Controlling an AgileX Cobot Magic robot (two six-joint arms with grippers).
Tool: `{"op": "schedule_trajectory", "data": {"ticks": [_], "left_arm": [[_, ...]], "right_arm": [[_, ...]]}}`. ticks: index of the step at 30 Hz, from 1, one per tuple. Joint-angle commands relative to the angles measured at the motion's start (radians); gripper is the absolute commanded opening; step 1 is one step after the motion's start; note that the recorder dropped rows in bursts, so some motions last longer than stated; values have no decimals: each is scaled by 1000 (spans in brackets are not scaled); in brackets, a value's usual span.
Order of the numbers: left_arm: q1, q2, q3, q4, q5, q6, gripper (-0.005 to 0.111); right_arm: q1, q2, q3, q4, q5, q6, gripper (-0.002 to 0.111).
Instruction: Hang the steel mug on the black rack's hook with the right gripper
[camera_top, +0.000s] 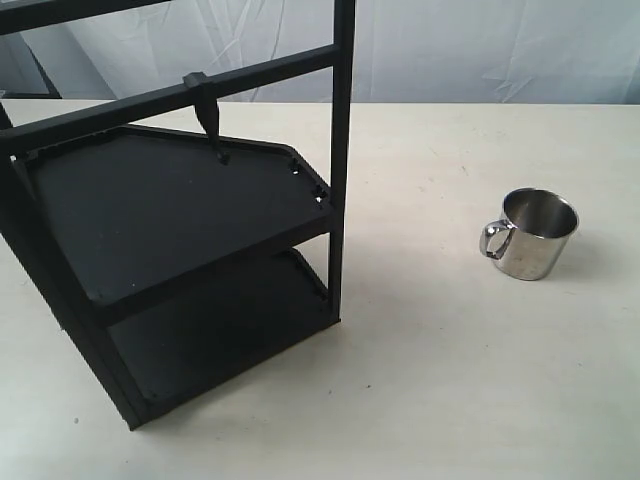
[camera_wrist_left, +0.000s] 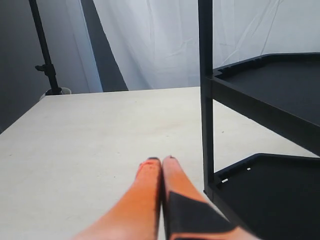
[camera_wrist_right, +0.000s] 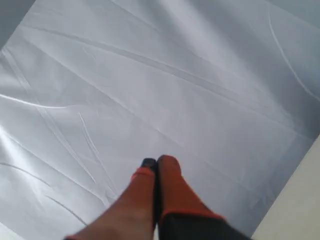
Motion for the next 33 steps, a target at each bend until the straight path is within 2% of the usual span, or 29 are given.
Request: {"op": "schedule_trajectory", "data": {"ticks": [1, 6, 12, 17, 21, 23, 27, 28, 30, 33], "left_arm": [[-4, -6, 0, -19, -13, -2, 2], [-4, -6, 0, -19, -15, -2, 2], [-4, -6, 0, -19, -15, -2, 2], [-4, -6, 0, -26, -15, -2, 2], [-4, -6, 0, -44, -15, -2, 2], [-4, -6, 0, -44, -15, -2, 2], [-4, -6, 0, -44, -15, -2, 2], [-4, -6, 0, -44, -15, -2, 2], [-4, -6, 0, -44, -15, -2, 2], [-4, -6, 0, -44, -13, -2, 2]], "right_arm": [[-5, -5, -78, -33, 128, 29, -1], [-5, 242, -327, -259, 389, -56, -1], [-5, 769, -755, -636, 822, -80, -1], [-5, 1176, -1065, -663, 1136, -229, -1], [-5, 1427, -1209, -604, 1186, -349, 0], [-5, 1536, -1259, -552, 1214, -413, 8], [-5, 1703, -1314, -425, 1271, -484, 45], [-5, 1730, -1320, -411, 1268, -490, 51], [-3, 1784, -1320, -378, 1248, -510, 58], [6, 1840, -1320, -368, 1221, -509, 58]]}}
